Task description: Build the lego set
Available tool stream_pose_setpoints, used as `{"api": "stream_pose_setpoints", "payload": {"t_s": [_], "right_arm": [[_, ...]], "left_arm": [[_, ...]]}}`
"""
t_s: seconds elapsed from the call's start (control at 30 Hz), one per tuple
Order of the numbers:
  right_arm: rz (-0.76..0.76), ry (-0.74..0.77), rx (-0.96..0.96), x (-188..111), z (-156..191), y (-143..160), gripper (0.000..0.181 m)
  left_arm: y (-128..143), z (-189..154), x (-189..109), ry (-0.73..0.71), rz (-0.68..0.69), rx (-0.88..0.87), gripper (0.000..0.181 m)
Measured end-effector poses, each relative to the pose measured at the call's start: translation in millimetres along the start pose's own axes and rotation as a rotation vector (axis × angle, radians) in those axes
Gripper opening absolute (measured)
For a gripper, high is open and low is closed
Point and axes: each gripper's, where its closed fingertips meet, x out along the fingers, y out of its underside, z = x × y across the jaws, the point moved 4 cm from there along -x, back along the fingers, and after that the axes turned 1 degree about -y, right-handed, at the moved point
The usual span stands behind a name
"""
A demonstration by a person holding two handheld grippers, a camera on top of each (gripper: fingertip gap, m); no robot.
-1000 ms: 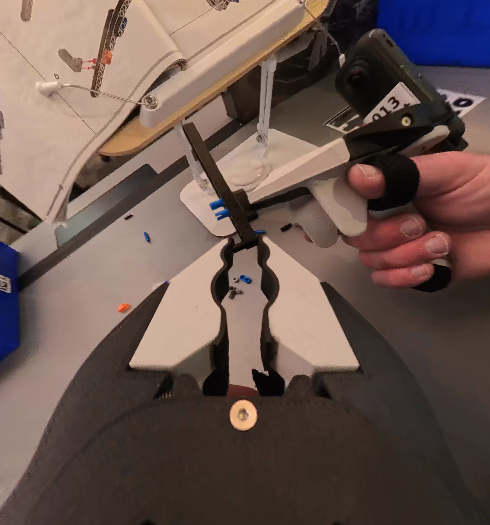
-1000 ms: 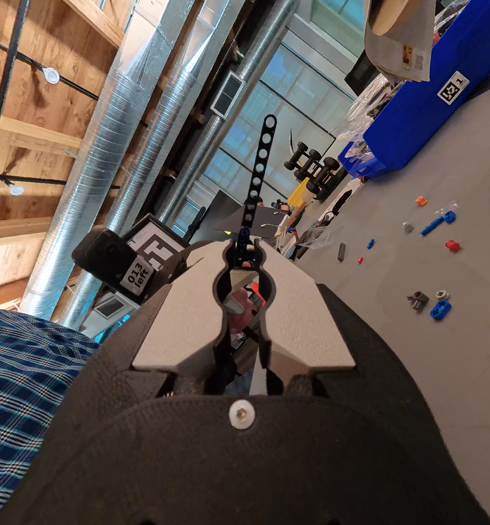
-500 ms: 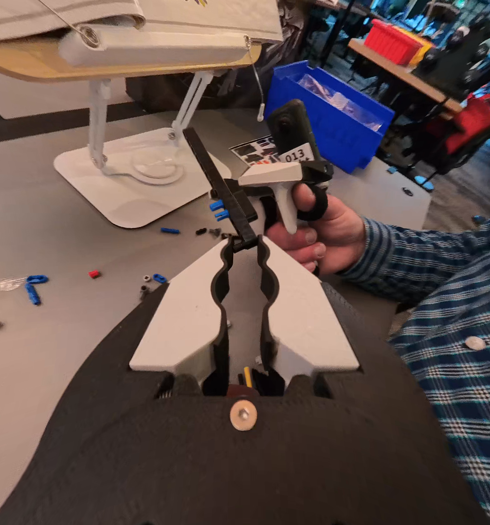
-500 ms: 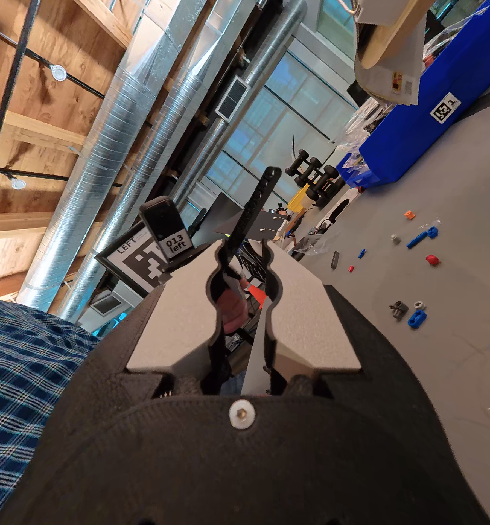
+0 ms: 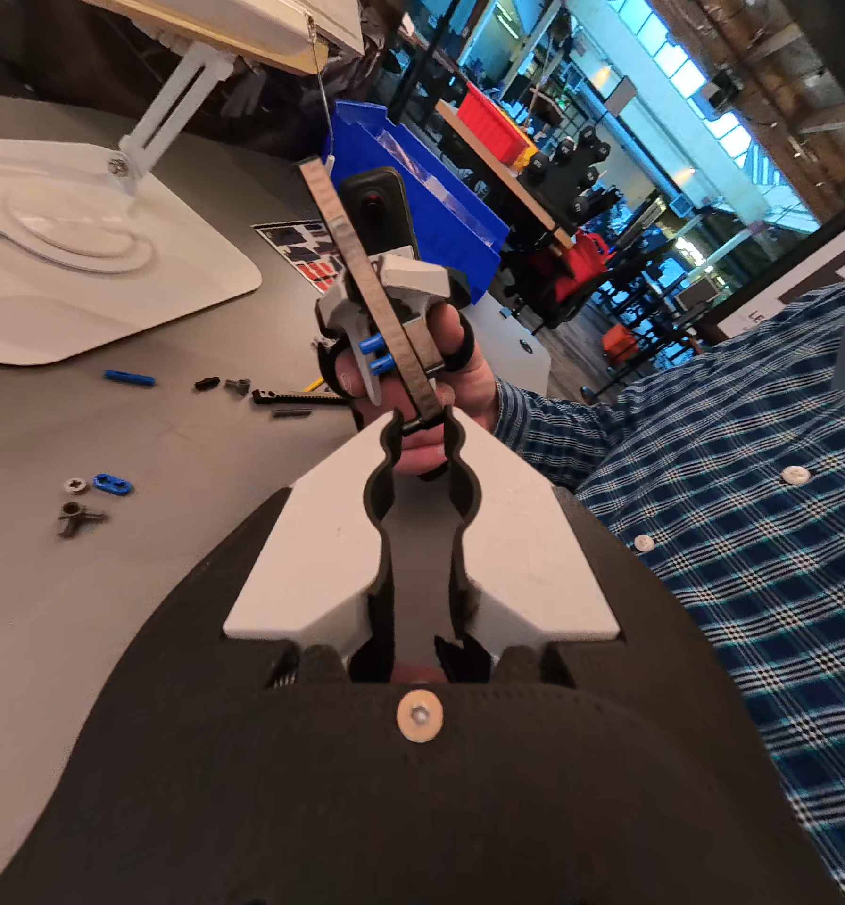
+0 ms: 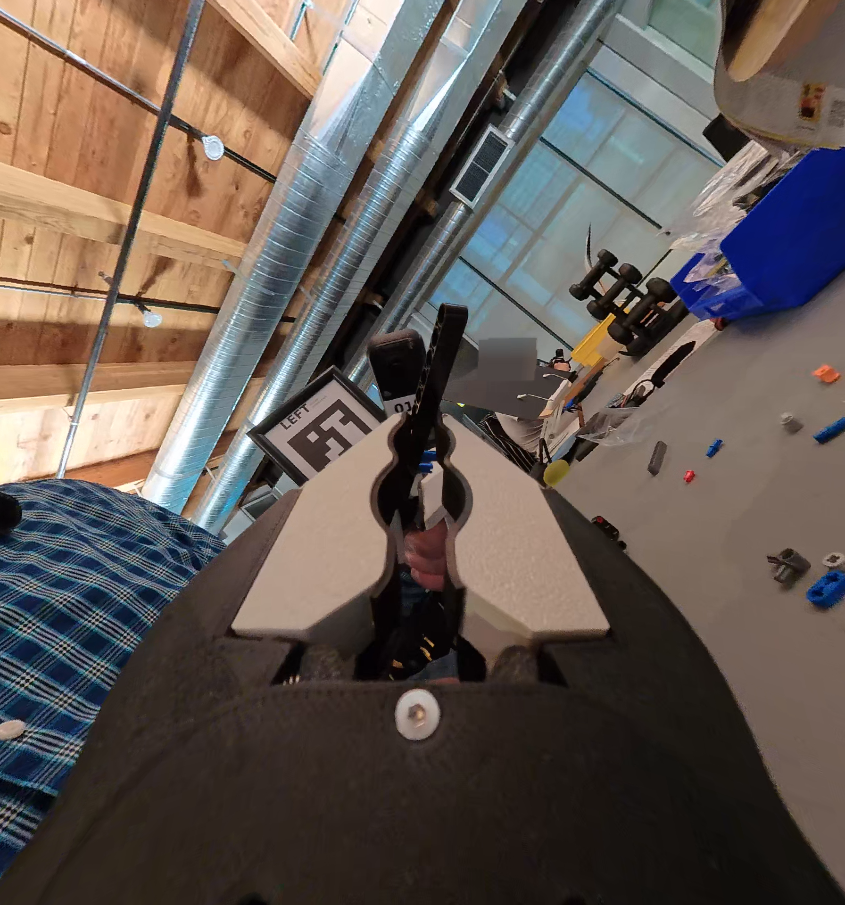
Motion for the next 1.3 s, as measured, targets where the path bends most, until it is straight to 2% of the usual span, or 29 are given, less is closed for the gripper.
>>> {"api": "stream_pose_setpoints", "payload": {"t_s": [0.2,0.33,0.47,0.6,0.67,0.8,1.2,1.3], "right_arm": [[-0.024,0.000,0.005,-2,0,-3,0.007],[-0.047,0.028,-0.011,-5,-2,-7,0.005],[-0.055,0.041,-0.031,-7,-1,-11,0.005],[-0.040,0.048,-0.037,-5,-2,-7,0.005],[-0.043,0.050,-0.032,-5,-3,-7,0.005],[-0.048,0.049,-0.038,-7,-1,-8,0.006],[-0.062,0.050,-0.038,-7,-1,-9,0.005],[-0.073,0.050,-0.038,-7,0,-9,0.005]], "left_arm": [[-4,3,-1,0.005,-0.054,-0.031,0.016],[-3,6,-4,-0.052,-0.052,-0.018,0.040],[-4,11,-11,-0.137,-0.054,0.026,0.044],[-6,14,-8,-0.237,-0.035,0.129,0.039],[-6,13,-3,-0.272,-0.022,0.180,0.031],[-5,10,0,-0.255,-0.012,0.188,0.016],[-12,14,-10,-0.268,-0.096,0.146,0.015],[-13,15,-11,-0.276,-0.111,0.139,0.020]]}}
